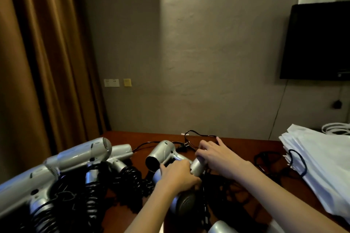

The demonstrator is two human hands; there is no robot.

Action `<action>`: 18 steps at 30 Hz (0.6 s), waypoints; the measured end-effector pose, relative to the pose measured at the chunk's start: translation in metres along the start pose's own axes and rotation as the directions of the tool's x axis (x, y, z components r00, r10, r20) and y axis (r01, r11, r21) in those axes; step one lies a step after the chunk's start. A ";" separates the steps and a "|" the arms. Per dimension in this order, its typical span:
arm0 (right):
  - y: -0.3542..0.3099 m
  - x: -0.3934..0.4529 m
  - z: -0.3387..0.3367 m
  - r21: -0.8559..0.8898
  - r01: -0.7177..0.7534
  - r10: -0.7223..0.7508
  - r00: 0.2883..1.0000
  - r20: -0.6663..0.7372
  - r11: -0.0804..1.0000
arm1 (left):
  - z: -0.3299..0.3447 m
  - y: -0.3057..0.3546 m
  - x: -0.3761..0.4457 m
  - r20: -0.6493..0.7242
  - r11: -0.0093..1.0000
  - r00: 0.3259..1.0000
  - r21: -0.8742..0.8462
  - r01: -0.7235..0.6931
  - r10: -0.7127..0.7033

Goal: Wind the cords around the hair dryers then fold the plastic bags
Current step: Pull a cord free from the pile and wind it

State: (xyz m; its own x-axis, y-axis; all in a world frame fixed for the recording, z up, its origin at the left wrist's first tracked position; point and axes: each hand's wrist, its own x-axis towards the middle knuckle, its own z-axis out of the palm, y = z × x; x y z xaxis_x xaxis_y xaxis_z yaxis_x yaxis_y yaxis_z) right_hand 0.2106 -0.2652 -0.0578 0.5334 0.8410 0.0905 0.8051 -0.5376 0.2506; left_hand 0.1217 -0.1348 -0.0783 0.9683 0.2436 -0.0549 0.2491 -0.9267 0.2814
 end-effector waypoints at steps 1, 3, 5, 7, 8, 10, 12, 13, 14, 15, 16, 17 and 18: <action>0.004 -0.001 -0.007 -0.011 0.024 -0.025 0.999 -0.025 1.000 | -0.002 0.001 0.002 -0.017 1.000 1.000 -0.021 -0.007 0.006; 0.009 -0.007 -0.024 -0.026 0.045 -0.047 0.996 -0.081 0.999 | -0.006 0.002 0.002 -0.072 0.996 0.996 -0.072 -0.050 0.045; 0.016 -0.015 -0.038 -0.021 0.033 -0.036 0.987 -0.156 0.999 | -0.008 0.003 -0.001 -0.099 0.976 0.991 -0.190 -0.103 0.085; 0.025 -0.024 -0.045 0.026 0.007 -0.001 0.975 -0.224 1.000 | -0.009 0.004 -0.008 -0.130 0.933 0.983 -0.320 -0.163 0.128; 0.029 -0.028 -0.047 0.090 0.006 0.019 0.962 -0.274 0.996 | -0.009 0.004 -0.013 -0.156 0.917 0.976 -0.347 -0.196 0.150; 0.035 -0.035 -0.046 0.304 0.015 0.116 0.906 -0.406 0.952 | -0.008 0.002 -0.021 -0.203 0.904 0.963 -0.354 -0.240 0.177; 0.040 -0.044 -0.047 0.594 0.013 0.328 0.823 -0.463 0.805 | -0.011 0.000 -0.030 -0.226 0.885 0.956 -0.384 -0.263 0.186; 0.043 -0.047 -0.047 0.724 0.031 0.419 0.798 -0.433 0.689 | -0.014 0.000 -0.034 -0.241 0.871 0.952 -0.405 -0.276 0.190; 0.043 -0.051 -0.048 0.807 0.046 0.462 0.800 -0.383 0.589 | -0.017 0.000 -0.038 -0.261 0.856 0.946 -0.428 -0.290 0.190; 0.043 -0.053 -0.048 0.832 0.047 0.464 0.812 -0.354 0.553 | -0.020 0.000 -0.040 -0.292 0.835 0.939 -0.459 -0.303 0.181; 0.041 -0.056 -0.047 0.839 0.037 0.449 0.831 -0.328 0.543 | -0.022 -0.001 -0.042 -0.321 0.805 0.935 -0.509 -0.305 0.151; 0.037 -0.059 -0.044 0.858 0.038 0.435 0.850 -0.297 0.512 | -0.025 -0.002 -0.043 -0.338 0.771 0.934 -0.563 -0.298 0.114; 0.033 -0.063 -0.041 0.899 0.058 0.427 0.866 -0.262 0.435 | -0.028 -0.002 -0.044 -0.344 0.746 0.935 -0.598 -0.292 0.090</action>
State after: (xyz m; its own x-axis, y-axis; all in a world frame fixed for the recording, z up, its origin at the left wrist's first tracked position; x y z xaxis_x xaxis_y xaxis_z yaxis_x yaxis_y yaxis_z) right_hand 0.1927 -0.3336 -0.0162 0.7371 0.5146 0.4382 0.6143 -0.2398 -0.7517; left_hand 0.0785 -0.1359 -0.0491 0.9215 0.2423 0.3035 -0.1076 -0.5915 0.7991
